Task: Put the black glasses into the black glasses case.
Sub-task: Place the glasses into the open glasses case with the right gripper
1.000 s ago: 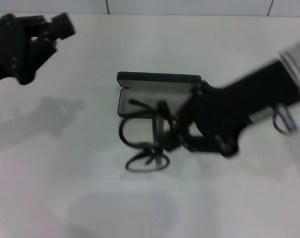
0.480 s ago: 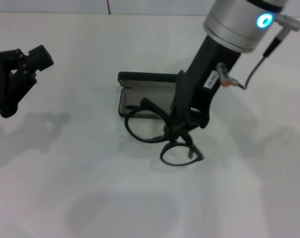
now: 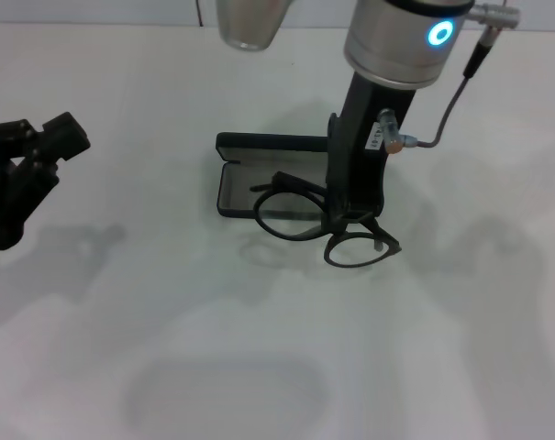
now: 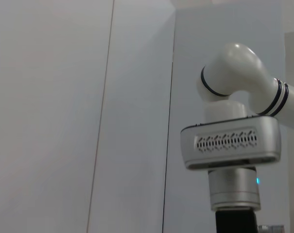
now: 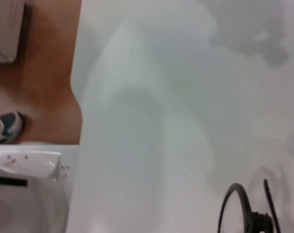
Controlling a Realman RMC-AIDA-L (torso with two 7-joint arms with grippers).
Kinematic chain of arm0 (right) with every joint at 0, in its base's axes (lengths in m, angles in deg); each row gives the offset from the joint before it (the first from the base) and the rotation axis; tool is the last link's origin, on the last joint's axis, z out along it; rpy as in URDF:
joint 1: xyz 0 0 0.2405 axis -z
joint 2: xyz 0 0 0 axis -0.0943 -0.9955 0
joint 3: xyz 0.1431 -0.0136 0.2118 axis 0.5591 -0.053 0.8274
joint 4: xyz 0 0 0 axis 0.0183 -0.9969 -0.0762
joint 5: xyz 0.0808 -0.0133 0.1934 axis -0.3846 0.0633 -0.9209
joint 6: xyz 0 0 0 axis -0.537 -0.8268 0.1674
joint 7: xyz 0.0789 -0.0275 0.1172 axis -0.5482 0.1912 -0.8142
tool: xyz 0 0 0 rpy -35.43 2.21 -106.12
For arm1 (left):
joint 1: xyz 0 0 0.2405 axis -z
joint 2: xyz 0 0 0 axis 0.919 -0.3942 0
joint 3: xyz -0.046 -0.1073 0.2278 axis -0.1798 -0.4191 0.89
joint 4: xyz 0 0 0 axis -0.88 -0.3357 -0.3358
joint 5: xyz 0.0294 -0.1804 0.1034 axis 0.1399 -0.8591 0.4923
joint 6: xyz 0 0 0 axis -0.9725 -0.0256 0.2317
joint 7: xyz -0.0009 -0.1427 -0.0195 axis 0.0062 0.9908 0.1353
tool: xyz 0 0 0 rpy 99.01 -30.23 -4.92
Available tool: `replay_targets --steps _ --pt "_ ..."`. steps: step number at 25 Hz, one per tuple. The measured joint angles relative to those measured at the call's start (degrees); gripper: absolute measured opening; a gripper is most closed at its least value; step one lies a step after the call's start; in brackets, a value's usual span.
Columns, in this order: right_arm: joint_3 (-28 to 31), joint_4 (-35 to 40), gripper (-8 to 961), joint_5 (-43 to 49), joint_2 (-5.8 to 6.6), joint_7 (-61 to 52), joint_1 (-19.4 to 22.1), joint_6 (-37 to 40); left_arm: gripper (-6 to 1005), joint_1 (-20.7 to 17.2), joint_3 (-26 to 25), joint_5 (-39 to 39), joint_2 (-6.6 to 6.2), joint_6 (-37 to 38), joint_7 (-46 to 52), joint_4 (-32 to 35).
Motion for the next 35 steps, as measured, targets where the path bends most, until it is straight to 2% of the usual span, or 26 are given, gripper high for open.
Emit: replay_targets --steps 8,12,20,24,35 --pt "-7.79 -6.06 55 0.99 0.02 0.62 -5.05 -5.96 51 -0.06 0.51 0.63 1.34 0.21 -2.06 -0.46" --pt "-10.88 -9.20 56 0.99 0.02 1.12 -6.60 -11.27 51 -0.79 0.52 1.27 1.77 0.83 -3.38 -0.55" --pt "-13.23 -13.52 57 -0.61 0.03 2.97 -7.51 -16.88 51 -1.35 0.53 3.02 2.54 0.87 -5.22 -0.59" --pt "-16.77 -14.89 57 -2.19 0.03 3.10 -7.67 -18.72 51 -1.18 0.53 3.65 2.79 0.87 -5.83 -0.89" --pt "-20.58 -17.50 58 -4.33 0.03 5.93 -6.24 -24.06 51 0.12 0.59 4.71 2.57 0.86 -8.03 -4.42"
